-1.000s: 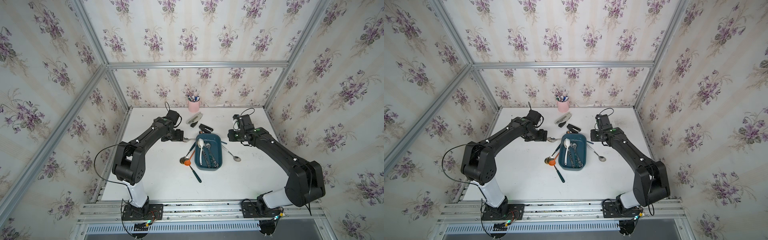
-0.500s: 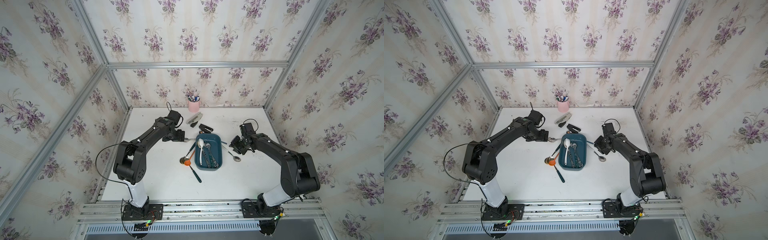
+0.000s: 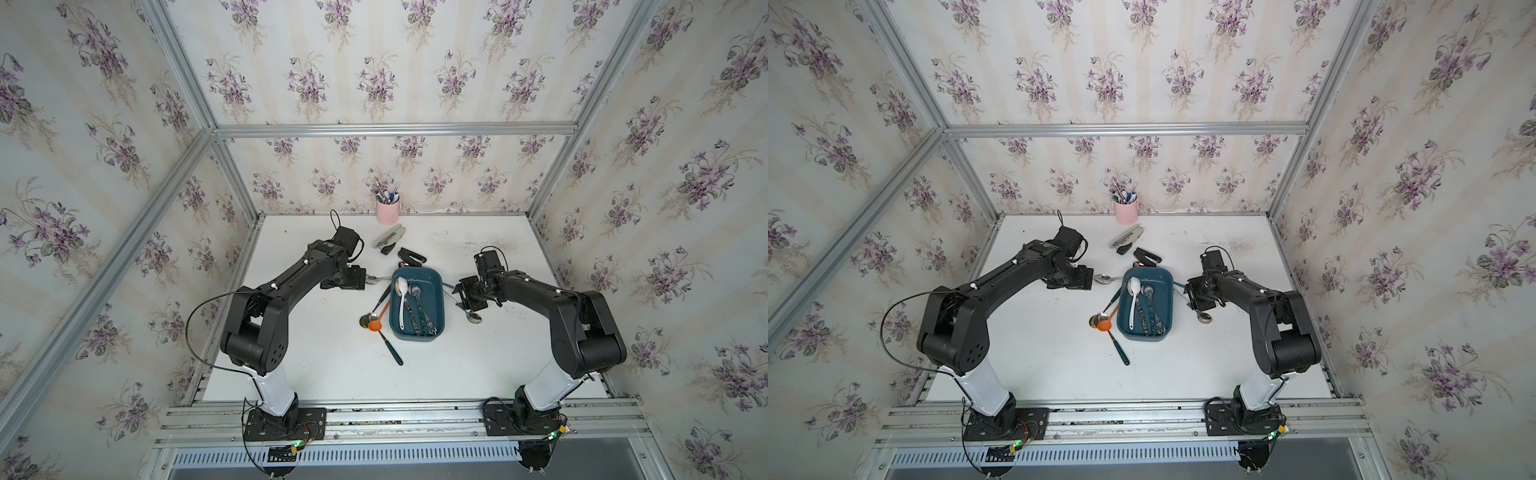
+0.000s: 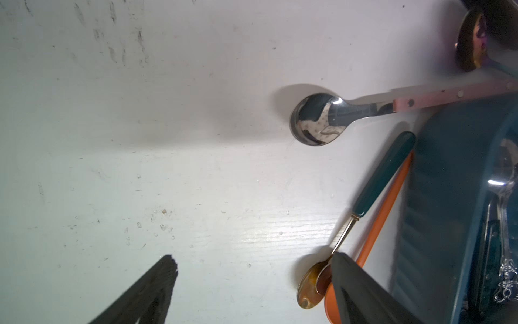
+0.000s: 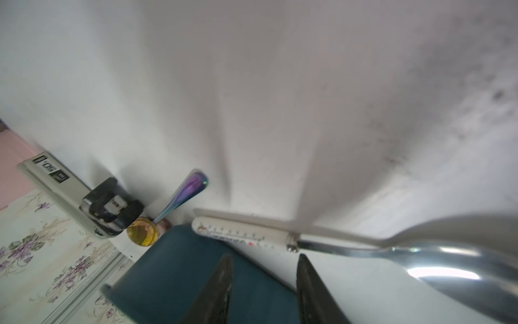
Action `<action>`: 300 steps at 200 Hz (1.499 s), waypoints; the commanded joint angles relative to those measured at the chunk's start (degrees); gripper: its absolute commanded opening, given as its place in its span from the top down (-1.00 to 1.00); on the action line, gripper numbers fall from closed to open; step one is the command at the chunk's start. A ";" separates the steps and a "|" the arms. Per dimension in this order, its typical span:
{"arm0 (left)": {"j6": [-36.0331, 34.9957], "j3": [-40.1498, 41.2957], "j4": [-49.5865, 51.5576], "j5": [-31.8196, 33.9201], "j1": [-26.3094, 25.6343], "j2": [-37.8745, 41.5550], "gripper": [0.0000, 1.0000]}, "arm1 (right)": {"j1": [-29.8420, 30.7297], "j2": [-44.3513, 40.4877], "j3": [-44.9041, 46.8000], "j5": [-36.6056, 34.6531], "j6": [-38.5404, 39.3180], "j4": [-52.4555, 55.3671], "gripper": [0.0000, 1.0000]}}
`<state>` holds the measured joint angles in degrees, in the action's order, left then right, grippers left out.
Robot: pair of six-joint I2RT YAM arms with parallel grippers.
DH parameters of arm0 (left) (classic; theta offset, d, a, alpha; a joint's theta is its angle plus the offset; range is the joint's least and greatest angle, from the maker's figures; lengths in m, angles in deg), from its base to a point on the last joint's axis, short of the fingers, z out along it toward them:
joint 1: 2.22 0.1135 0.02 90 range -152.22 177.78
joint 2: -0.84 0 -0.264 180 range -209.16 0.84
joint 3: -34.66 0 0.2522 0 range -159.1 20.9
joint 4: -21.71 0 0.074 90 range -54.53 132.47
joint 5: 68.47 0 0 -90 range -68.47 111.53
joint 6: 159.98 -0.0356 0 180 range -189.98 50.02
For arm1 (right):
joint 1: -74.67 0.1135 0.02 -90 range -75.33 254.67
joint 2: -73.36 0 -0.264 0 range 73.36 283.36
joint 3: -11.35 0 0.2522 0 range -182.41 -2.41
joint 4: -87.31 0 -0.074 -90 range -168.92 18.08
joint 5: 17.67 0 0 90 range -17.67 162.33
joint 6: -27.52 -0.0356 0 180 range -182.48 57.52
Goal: Put the spoon into the storage box
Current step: Pick up the spoon from the center of the board.
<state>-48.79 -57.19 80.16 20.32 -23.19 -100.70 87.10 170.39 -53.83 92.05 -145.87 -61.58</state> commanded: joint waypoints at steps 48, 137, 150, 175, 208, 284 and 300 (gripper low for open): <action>-1.35 -0.15 -0.48 1.65 0.23 0.04 -0.80 | 1.02 1.59 -1.35 -1.50 -5.81 -1.02 0.19; -1.33 -0.23 -0.79 1.48 0.52 -0.68 -0.80 | 1.02 2.60 -2.97 -3.90 -7.78 0.44 0.16; -1.33 -0.09 -0.73 1.44 0.58 -0.66 -0.80 | 1.02 3.19 -3.40 -4.17 -8.37 1.35 0.15; -1.33 0.27 -0.87 1.56 0.89 -0.52 -0.80 | 0.85 4.49 -4.65 -3.74 -8.80 3.67 0.15; -0.63 1.60 -2.02 1.56 1.19 0.08 -0.80 | 0.50 6.35 -9.26 -5.15 -7.16 11.34 0.15; -0.64 4.54 -4.86 0.25 2.74 1.60 -0.81 | -0.09 9.00 -12.77 -6.27 -8.05 17.43 0.15; -0.72 4.85 -5.12 -0.32 3.12 1.80 -0.81 | -0.12 9.63 -13.98 -7.38 -8.35 18.15 0.15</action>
<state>-49.40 -52.57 76.27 21.24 -20.52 -99.47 87.03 178.81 -66.55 87.29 -153.79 -47.13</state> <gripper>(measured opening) 0.904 0.427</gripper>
